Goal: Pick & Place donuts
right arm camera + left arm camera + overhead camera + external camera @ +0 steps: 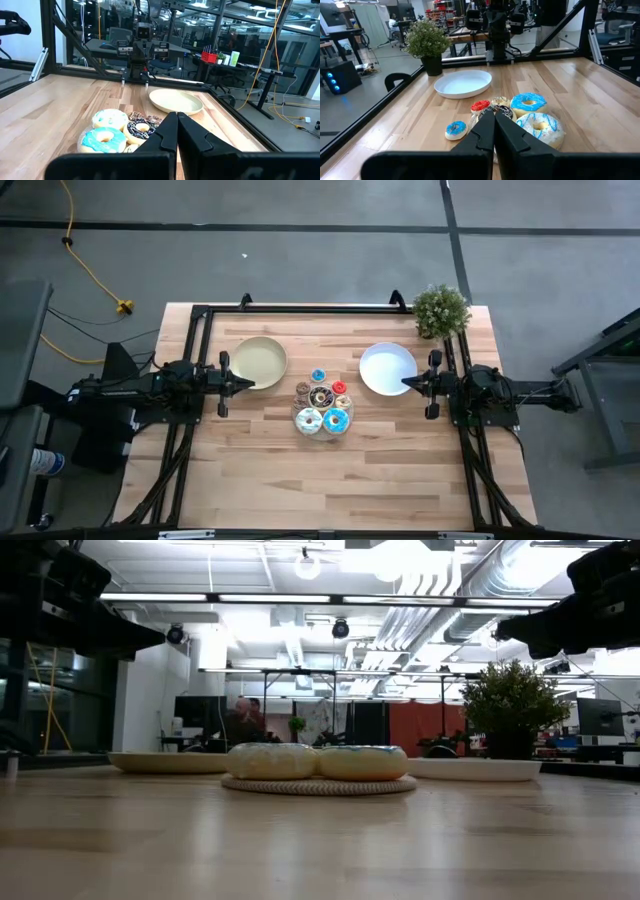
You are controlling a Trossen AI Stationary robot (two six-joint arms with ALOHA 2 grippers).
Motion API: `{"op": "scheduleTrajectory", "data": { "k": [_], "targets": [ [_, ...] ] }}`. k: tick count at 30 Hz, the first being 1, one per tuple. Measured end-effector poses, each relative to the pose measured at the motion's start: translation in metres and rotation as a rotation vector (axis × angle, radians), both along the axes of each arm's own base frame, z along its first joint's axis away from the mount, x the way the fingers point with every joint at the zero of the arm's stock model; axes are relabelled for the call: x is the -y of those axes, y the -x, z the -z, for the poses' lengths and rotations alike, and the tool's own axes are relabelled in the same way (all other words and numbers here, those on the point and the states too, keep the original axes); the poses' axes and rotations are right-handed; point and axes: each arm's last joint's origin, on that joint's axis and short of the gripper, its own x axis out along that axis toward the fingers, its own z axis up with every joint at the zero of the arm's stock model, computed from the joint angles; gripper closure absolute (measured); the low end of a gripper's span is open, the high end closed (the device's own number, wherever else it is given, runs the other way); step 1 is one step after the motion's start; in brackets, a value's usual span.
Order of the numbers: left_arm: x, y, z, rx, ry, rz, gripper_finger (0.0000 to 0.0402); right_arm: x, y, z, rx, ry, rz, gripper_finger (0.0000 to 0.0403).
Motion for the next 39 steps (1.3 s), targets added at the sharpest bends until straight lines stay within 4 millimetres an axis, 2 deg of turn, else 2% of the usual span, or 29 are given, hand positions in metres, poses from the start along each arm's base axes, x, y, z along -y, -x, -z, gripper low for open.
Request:
{"op": "scheduleTrajectory", "data": {
  "k": [29,39],
  "targets": [
    [0.0000,0.0000,0.0000,0.001,0.007,0.001,0.0401,0.0000,0.0000,0.0000,0.000,0.000,0.000,0.0402],
    [0.0017,-0.0001,-0.0004,0.019,0.328,0.042,0.0401,0.0000,0.0000,0.0000,0.001,0.000,-0.001,0.0402]
  ]
}}
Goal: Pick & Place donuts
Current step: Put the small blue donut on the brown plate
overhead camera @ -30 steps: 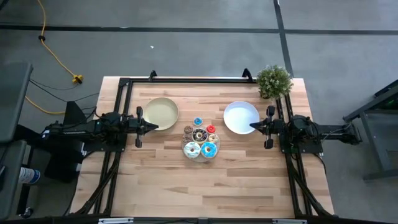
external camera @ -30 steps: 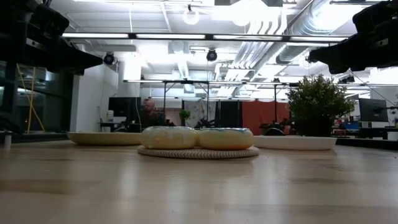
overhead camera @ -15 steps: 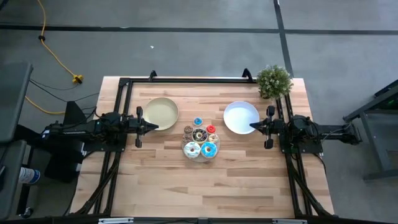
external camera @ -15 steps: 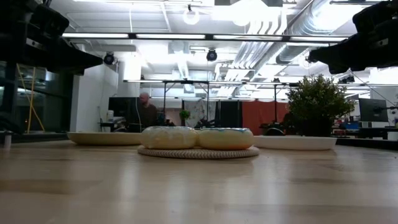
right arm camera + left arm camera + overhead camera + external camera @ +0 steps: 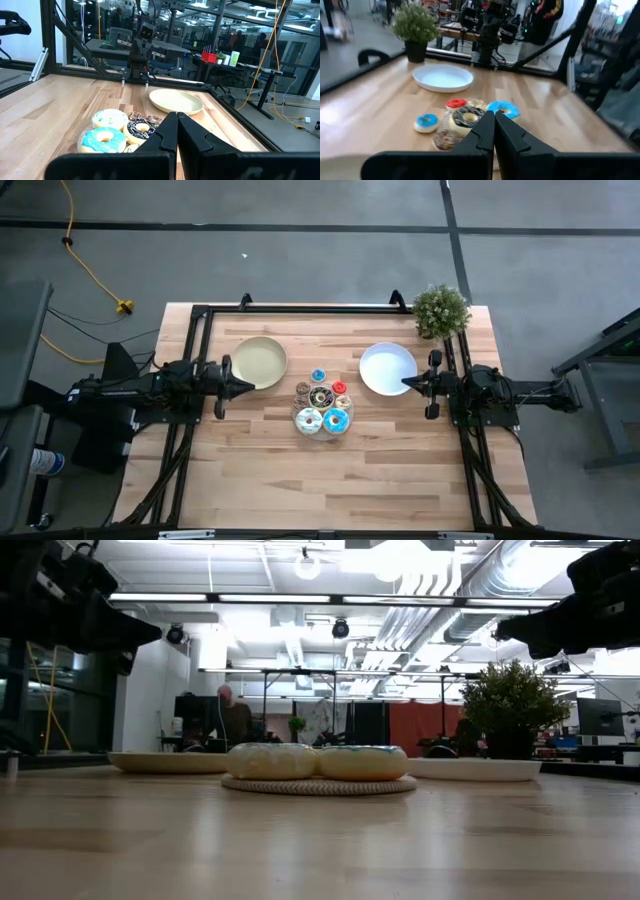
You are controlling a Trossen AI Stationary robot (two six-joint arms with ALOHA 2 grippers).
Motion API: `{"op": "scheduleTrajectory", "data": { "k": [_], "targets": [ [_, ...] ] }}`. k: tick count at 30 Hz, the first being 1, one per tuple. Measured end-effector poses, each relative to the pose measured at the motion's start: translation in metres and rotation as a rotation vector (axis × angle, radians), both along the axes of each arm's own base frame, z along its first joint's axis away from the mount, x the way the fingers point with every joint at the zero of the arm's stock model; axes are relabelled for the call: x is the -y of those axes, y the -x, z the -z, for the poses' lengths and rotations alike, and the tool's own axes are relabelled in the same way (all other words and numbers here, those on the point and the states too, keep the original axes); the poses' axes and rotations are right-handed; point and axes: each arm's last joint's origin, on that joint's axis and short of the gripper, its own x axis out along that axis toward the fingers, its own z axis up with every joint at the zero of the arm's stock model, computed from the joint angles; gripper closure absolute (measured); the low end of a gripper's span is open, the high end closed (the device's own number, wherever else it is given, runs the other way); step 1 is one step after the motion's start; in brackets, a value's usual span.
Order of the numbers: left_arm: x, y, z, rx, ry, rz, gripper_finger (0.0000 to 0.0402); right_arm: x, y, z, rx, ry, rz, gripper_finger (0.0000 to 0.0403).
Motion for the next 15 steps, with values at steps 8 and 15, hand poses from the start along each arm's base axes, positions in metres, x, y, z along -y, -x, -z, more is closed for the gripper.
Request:
{"op": "scheduleTrajectory", "data": {
  "k": [8,15],
  "targets": [
    [-0.0002,0.0000,0.0002,0.001,0.144,-0.015,0.0401,0.0000,0.0000,0.0000,0.000,0.000,0.000,0.0402],
    [-0.0001,0.0008,-0.0040,0.010,0.177,-0.011,0.0401,0.0000,0.0000,0.0000,0.000,0.000,0.001,0.0402]
  ]
}}
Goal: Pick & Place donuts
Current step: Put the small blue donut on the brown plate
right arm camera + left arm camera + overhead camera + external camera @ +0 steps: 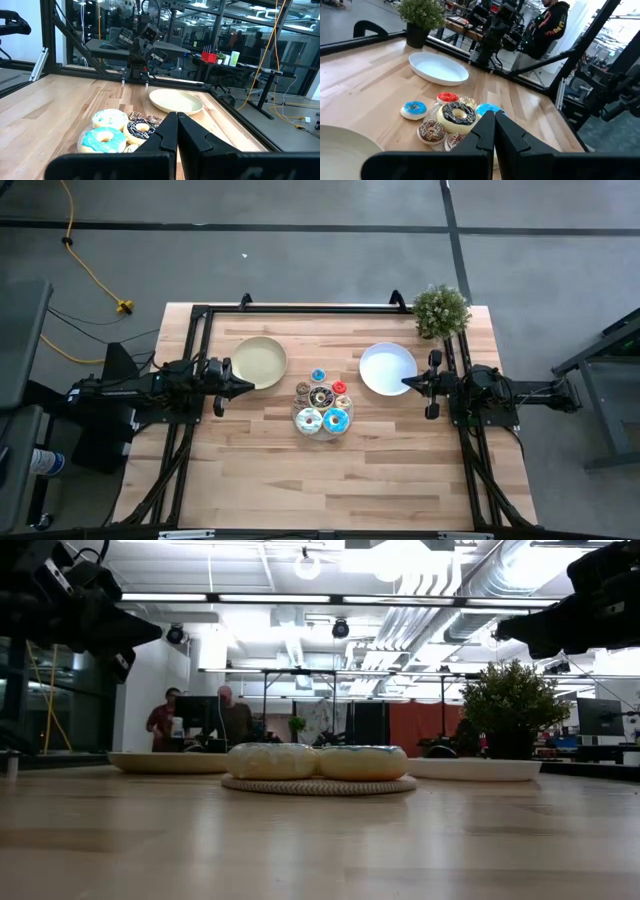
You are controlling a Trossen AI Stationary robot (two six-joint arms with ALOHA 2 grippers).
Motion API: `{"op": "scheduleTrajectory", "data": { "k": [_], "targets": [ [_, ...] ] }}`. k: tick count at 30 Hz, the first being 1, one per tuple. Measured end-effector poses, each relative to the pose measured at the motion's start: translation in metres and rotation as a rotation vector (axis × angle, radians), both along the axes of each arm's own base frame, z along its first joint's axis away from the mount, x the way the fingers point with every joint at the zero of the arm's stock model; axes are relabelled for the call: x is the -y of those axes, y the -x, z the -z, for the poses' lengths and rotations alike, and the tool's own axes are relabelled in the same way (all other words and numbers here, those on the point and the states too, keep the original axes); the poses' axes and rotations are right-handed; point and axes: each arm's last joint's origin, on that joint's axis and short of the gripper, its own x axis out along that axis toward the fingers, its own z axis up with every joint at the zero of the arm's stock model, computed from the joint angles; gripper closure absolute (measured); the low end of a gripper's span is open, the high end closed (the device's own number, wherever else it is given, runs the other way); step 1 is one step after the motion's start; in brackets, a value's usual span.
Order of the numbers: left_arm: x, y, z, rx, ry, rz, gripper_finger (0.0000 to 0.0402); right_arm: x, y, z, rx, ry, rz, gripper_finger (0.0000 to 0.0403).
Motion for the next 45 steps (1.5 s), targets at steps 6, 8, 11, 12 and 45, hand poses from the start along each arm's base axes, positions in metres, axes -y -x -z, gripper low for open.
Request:
{"op": "scheduleTrajectory", "data": {
  "k": [6,8,11,12,45],
  "targets": [
    [-0.001,0.003,-0.028,0.039,-0.065,-0.026,0.0401,0.000,0.000,0.000,0.000,0.000,0.000,0.0402],
    [-0.001,0.002,-0.039,0.032,-0.101,-0.027,0.0401,0.000,0.000,0.000,0.000,0.000,0.000,0.0402],
    [-0.001,-0.001,-0.055,-0.001,-0.162,-0.029,0.0401,0.000,0.000,0.000,0.000,0.000,0.000,0.0402],
    [-0.001,-0.003,-0.061,-0.014,-0.185,-0.028,0.0400,0.000,0.000,0.000,0.000,0.000,0.000,0.0402],
    [-0.064,-0.225,-0.144,-0.949,-0.224,-0.179,0.0171,0.000,0.000,0.000,-0.001,0.000,0.000,0.0402]
  ]
}}
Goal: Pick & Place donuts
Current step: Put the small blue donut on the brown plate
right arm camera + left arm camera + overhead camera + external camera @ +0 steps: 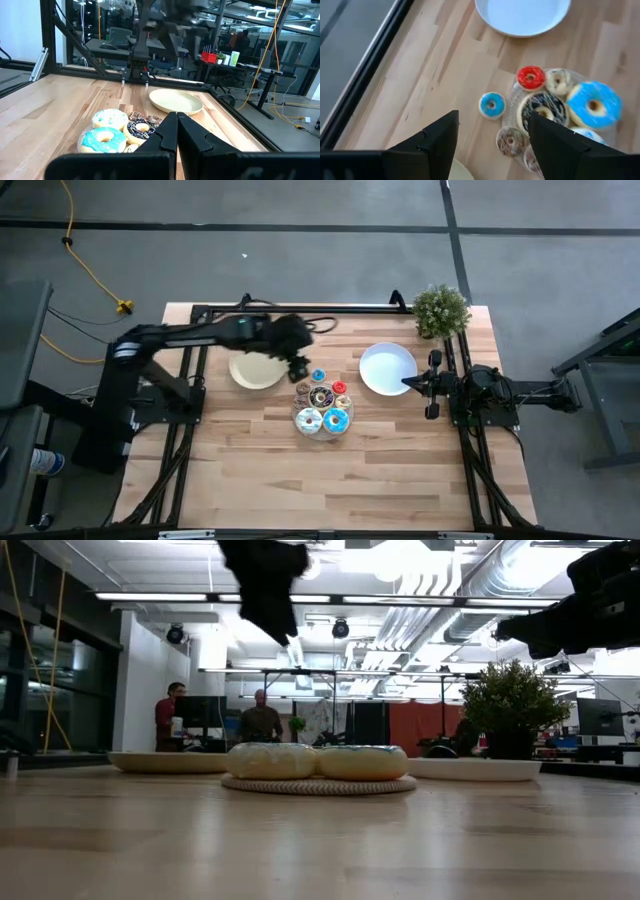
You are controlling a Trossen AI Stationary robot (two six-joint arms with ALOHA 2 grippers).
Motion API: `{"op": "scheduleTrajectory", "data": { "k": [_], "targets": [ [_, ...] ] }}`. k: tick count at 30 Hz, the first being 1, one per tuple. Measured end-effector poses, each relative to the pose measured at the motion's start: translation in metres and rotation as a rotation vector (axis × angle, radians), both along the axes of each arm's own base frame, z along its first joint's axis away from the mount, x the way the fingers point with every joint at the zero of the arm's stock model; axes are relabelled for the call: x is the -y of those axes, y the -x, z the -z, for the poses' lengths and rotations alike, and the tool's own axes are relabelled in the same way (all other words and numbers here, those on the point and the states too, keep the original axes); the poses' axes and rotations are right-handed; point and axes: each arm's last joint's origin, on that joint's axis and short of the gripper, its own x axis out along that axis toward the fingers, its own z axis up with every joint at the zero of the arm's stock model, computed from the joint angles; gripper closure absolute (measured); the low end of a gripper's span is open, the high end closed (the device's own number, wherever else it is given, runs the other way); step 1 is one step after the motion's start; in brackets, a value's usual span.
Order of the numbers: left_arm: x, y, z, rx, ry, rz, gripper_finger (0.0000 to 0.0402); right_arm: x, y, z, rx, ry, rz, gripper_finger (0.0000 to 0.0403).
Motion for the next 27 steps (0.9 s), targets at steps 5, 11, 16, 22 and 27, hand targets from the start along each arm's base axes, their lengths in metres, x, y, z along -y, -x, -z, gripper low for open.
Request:
{"op": "scheduleTrajectory", "data": {
  "k": [5,11,16,22,27],
  "targets": [
    [-0.020,-0.035,0.020,-0.094,0.066,0.036,0.0171,0.000,0.000,0.000,0.000,0.000,0.000,0.0402],
    [-0.030,-0.053,0.049,-0.169,0.157,0.204,0.0171,0.000,0.000,0.000,0.000,0.000,0.000,0.0402],
    [-0.031,-0.055,0.064,-0.266,0.018,0.408,0.0172,0.000,0.000,0.000,0.000,0.000,0.000,0.0402],
    [-0.035,-0.050,0.086,-0.333,-0.087,0.617,0.0172,0.000,0.000,0.000,0.000,0.000,0.000,0.0402],
    [-0.033,-0.047,0.102,-0.332,-0.116,0.757,0.0172,0.000,0.000,0.000,0.000,0.000,0.000,0.0402]
  ]
}}
